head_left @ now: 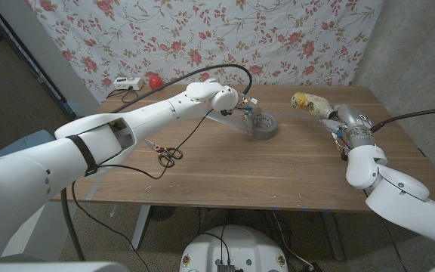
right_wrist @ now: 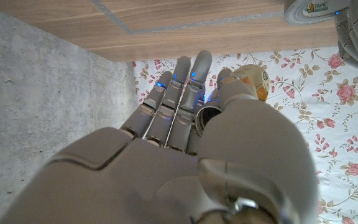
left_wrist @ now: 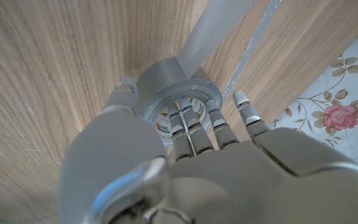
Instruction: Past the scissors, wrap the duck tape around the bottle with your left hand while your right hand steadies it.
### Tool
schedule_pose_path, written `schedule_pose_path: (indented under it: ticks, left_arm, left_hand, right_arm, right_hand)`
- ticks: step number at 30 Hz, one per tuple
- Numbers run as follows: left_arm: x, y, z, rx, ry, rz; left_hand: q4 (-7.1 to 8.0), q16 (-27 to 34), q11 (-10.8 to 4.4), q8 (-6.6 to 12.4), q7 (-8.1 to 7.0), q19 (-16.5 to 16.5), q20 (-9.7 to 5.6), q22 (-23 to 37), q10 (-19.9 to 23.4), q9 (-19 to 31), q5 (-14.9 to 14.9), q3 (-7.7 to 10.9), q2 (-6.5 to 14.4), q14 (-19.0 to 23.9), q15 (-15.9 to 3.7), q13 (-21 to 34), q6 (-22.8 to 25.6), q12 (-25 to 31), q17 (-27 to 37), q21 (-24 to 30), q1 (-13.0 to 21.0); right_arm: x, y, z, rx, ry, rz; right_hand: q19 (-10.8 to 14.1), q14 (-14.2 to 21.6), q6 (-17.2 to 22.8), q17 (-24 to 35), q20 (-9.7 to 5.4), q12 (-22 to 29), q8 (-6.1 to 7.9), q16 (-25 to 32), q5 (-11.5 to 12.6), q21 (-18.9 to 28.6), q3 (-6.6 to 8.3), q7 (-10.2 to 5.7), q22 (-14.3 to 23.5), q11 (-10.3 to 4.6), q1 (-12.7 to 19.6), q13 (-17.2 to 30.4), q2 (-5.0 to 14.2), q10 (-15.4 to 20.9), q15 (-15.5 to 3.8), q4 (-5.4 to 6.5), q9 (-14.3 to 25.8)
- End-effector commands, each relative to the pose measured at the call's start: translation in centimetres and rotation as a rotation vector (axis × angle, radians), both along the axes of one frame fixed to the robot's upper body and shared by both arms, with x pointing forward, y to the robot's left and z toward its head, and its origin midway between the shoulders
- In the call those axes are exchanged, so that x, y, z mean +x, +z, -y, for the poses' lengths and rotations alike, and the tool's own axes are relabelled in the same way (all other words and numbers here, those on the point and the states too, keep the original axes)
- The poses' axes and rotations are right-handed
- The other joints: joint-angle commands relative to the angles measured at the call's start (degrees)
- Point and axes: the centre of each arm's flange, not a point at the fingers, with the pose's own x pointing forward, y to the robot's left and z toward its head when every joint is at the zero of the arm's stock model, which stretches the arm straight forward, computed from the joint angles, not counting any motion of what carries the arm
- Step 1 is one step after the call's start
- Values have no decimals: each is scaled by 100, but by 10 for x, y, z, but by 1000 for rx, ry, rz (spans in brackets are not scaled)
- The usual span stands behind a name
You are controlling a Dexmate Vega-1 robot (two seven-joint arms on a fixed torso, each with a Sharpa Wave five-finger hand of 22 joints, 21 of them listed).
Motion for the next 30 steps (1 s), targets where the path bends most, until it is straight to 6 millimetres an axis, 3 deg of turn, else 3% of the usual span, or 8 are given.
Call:
schedule_pose_path:
  ticks: [1, 17, 22, 23, 27, 30]
  left_arm:
    - [1, 3, 0, -2, 1, -2]
    - [-2, 3, 5, -4, -11, -13]
    - [-4, 4, 6, 0, -14, -4]
    - [-5, 5, 6, 0, -14, -3]
    - [-5, 5, 6, 0, -16, -3]
    - [-5, 5, 6, 0, -19, -1]
  left_hand:
    - [27, -13, -10, -25, -5, -21, 40, 15, -28, 8, -8, -50, 57, -37, -136, 13, -42, -12, 23, -25, -76]
    - [43, -34, -33, -24, -19, -19, 37, 18, 6, 9, 1, -83, 69, -18, -142, 24, -18, -15, 23, -54, -101]
    - [54, -41, -31, -26, -15, -13, 38, 18, 9, 9, 3, -96, 78, -13, -150, 27, -14, -20, 25, -62, -120]
    - [55, -42, -29, -23, -19, -12, 36, 19, 10, 9, 3, -98, 79, -11, -152, 28, -7, -21, 26, -64, -122]
    - [51, -51, -28, -28, -20, -8, 40, 19, 11, 9, 6, -105, 75, -10, -155, 30, -13, -25, 23, -70, -118]
    - [50, -54, -29, -29, -17, -5, 37, 19, 14, 9, 8, -107, 78, -9, -155, 32, -13, -27, 22, -73, -117]
  right_arm:
    - [20, -6, -2, -50, -31, -248]
    - [54, -33, -6, -76, 13, -635]
    - [60, -36, -9, -124, -60, -726]
    - [60, -37, -9, -128, -73, -741]
    - [57, -34, -9, -144, -115, -764]
    - [54, -32, -6, -143, -112, -780]
  right_hand:
    - [-34, -26, 2492, 39, 4, 6, -25, -32, -8, 65, -31, -890, 10, -21, 92, 12, 70, -46, -777, 36, 8]
    - [-126, -57, 2400, 70, -11, -31, -111, -140, -25, 93, -78, -945, 3, -78, 54, 13, 89, -191, -764, 94, 2]
    - [-131, -23, 2330, 105, 34, -103, -173, -146, -28, 120, -121, -991, -1, -69, 21, -39, 86, -304, -760, 130, -17]
    - [-84, -13, 2234, 170, 108, -219, -242, -118, -33, 162, -144, -1046, -6, -92, 41, -120, 82, -471, -749, 123, -39]
    - [-217, -502, 1062, 240, 406, -782, -844, -363, -36, 183, -592, -975, -65, -111, -335, -442, -460, -1376, -482, 192, -143]
    - [-375, -787, 403, 173, 470, -1074, -998, -596, 50, 141, -755, -966, -96, -4, -513, -510, -599, -2008, -385, 250, -166]
